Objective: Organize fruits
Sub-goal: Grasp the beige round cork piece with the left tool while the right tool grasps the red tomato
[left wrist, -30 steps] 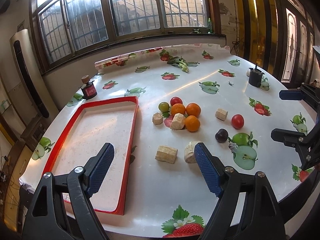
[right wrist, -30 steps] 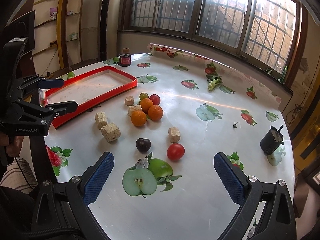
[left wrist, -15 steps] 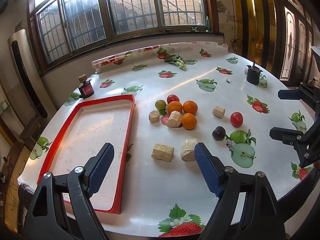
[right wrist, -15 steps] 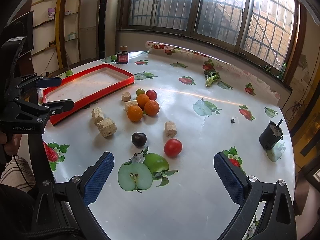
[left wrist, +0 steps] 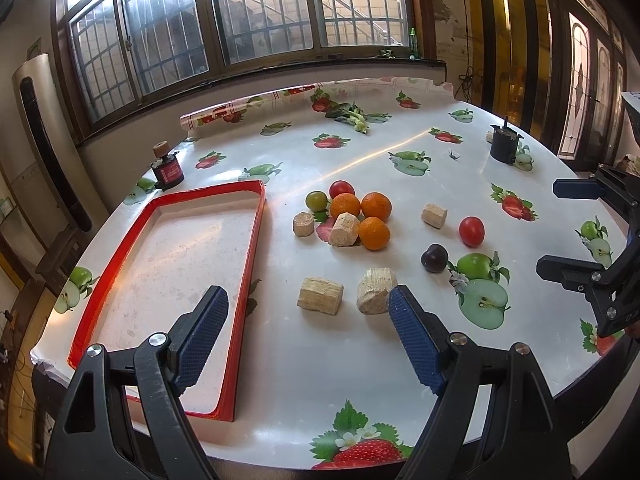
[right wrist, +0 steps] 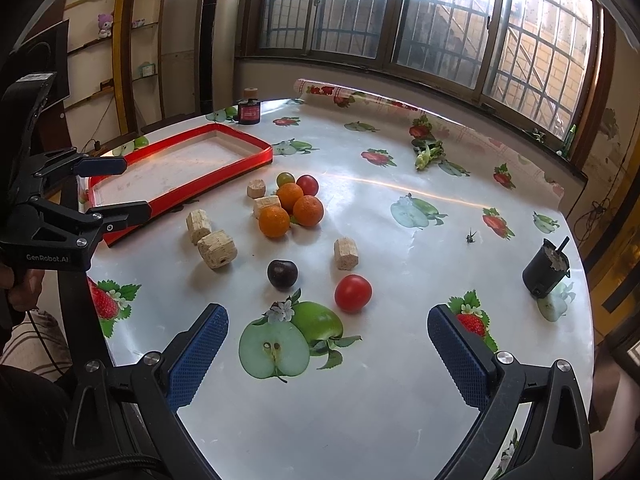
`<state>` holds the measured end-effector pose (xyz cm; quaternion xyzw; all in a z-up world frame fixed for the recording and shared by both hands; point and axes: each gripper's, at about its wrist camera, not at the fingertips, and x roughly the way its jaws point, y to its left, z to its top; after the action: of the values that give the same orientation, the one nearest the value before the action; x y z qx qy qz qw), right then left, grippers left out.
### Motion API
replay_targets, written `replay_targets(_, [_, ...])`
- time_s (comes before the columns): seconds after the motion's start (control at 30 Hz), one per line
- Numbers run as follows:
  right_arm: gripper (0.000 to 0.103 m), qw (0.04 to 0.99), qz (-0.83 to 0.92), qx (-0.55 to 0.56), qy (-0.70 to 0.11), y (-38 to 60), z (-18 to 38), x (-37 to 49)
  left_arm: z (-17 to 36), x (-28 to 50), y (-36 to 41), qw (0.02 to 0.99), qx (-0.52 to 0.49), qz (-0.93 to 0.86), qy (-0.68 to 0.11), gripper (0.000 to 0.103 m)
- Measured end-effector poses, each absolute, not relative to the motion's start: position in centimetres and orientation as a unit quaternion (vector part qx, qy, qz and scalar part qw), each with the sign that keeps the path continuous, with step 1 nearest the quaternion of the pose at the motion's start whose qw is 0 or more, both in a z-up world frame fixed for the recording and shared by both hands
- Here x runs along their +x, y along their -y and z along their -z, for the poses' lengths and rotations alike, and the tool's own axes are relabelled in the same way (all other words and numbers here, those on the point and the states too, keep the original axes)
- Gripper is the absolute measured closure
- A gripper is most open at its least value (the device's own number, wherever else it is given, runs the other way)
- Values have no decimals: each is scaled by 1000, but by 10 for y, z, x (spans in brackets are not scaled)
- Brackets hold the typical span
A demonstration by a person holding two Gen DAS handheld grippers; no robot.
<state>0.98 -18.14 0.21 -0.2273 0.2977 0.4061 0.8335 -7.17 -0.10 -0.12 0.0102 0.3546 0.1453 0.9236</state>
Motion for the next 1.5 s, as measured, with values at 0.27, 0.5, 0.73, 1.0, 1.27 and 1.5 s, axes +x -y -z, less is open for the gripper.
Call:
replay_targets(0.27, [2, 832, -408, -220, -305, 184, 3, 14, 9, -69, 0, 920, -3, -133, -368, 20])
replay_targets(0.5, [2, 829, -410, -213, -316, 183, 11, 20, 18, -61, 0, 915, -34, -99, -390, 20])
replay_targets(0.73, [2, 825, -408, -198, -338, 180, 23, 36, 26, -41, 1, 904, -74, -55, -419, 20])
replay_targets(1.0, [16, 815, -396, -169, -389, 173, 40, 71, 41, -13, -1, 888, -90, -41, -448, 20])
replay_targets(1.27, [46, 801, -394, -151, -425, 166, 58, 96, 50, 0, 2, 886, -71, -39, -457, 21])
replay_targets(1.5, [59, 795, -398, -161, -428, 149, 66, 100, 45, 5, 7, 896, -34, -27, -441, 61])
